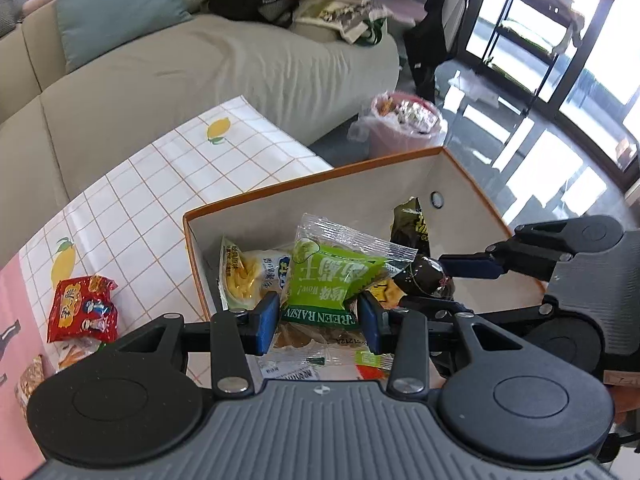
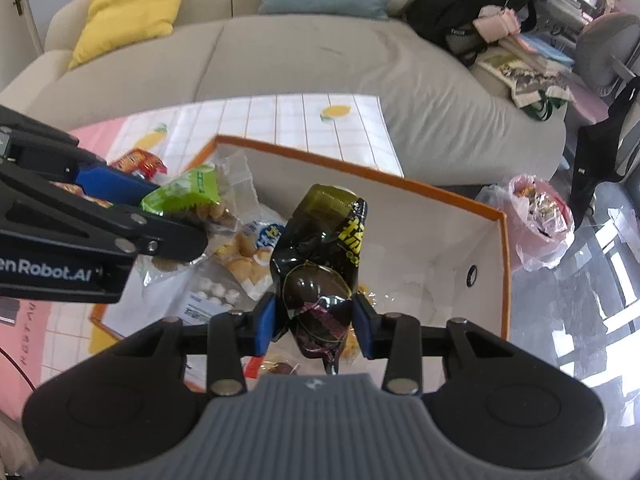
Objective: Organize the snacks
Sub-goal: 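Carry the raisin bag with the left tool while the right tool carries the candy over the box, then open the left tool to drop the raisin bag into the box while the right tool releases the candy, then withdraw both tools from the box toward the remaining snacks on the table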
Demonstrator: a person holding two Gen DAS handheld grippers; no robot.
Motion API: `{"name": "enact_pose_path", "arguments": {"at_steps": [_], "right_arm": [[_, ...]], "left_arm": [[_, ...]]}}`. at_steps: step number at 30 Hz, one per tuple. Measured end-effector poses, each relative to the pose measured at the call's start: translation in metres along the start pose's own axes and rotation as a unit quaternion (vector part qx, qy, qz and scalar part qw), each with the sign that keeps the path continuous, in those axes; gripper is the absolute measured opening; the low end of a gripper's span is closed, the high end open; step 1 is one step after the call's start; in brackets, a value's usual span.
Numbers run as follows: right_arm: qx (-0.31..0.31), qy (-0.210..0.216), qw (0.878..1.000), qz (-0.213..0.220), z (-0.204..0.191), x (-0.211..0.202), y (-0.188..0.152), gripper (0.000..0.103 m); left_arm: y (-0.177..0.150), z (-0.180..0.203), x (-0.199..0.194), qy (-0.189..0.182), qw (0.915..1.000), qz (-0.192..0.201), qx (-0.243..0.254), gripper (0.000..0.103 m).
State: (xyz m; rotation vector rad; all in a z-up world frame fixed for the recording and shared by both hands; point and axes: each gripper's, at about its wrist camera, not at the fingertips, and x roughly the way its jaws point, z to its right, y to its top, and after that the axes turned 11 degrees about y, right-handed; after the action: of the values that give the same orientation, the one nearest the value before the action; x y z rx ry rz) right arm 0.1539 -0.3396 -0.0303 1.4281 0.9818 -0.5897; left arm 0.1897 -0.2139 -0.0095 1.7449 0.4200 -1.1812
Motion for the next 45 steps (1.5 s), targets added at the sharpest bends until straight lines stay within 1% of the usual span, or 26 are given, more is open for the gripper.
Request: {"name": "enact_pose_path", "arguments": {"at_steps": [9,15,22,25,31,35,37,39,42,45], "right_arm": [[-0.010,-0.005,0.998,-0.056,0.014,0.041,0.008,0.039],[-0.010,-0.008,0.997,-0.079,0.019,0.058,0.008,0.040],[-0.020,-0.005,0.995,-0.094,0.017,0.066,0.009,0.043],[-0.017,-0.002,0.995,-0.097,0.017,0.068,0.009,0.044],[-0.020,-0.005,0.995,-0.102,0.017,0.072,0.011,0.049],[-0.018,-0.008,0.994,-0.103,0.015,0.071,0.012,0.050],[-0.014,-0.013,0.995,-0.099,0.013,0.067,0.013,0.056],[-0.015,-0.023,0.995,-0.092,0.011,0.061,0.015,0.074],[-0.022,-0.034,0.996,-0.077,0.005,0.048,0.018,0.077],[-0.024,-0.051,0.997,-0.049,-0.004,0.028,0.017,0.080]], "left_arm": [[0.010,0.011,0.034,0.017,0.9985,-0.021,0.048,0.048],[0.014,0.014,0.050,0.027,0.9971,-0.043,0.056,0.048],[0.015,0.014,0.057,0.035,0.9956,-0.064,0.060,0.049],[0.014,0.012,0.058,0.036,0.9954,-0.072,0.054,0.049],[0.013,0.010,0.052,0.039,0.9961,-0.065,0.045,0.050],[0.013,0.008,0.040,0.038,0.9971,-0.052,0.041,0.055],[0.013,0.006,0.031,0.038,0.9975,-0.044,0.040,0.058],[0.011,0.005,0.024,0.039,0.9979,-0.037,0.037,0.060],[0.007,0.001,0.009,0.044,0.9982,-0.023,0.034,0.061],[0.001,-0.006,-0.009,0.054,0.9982,-0.006,0.027,0.061]]}}
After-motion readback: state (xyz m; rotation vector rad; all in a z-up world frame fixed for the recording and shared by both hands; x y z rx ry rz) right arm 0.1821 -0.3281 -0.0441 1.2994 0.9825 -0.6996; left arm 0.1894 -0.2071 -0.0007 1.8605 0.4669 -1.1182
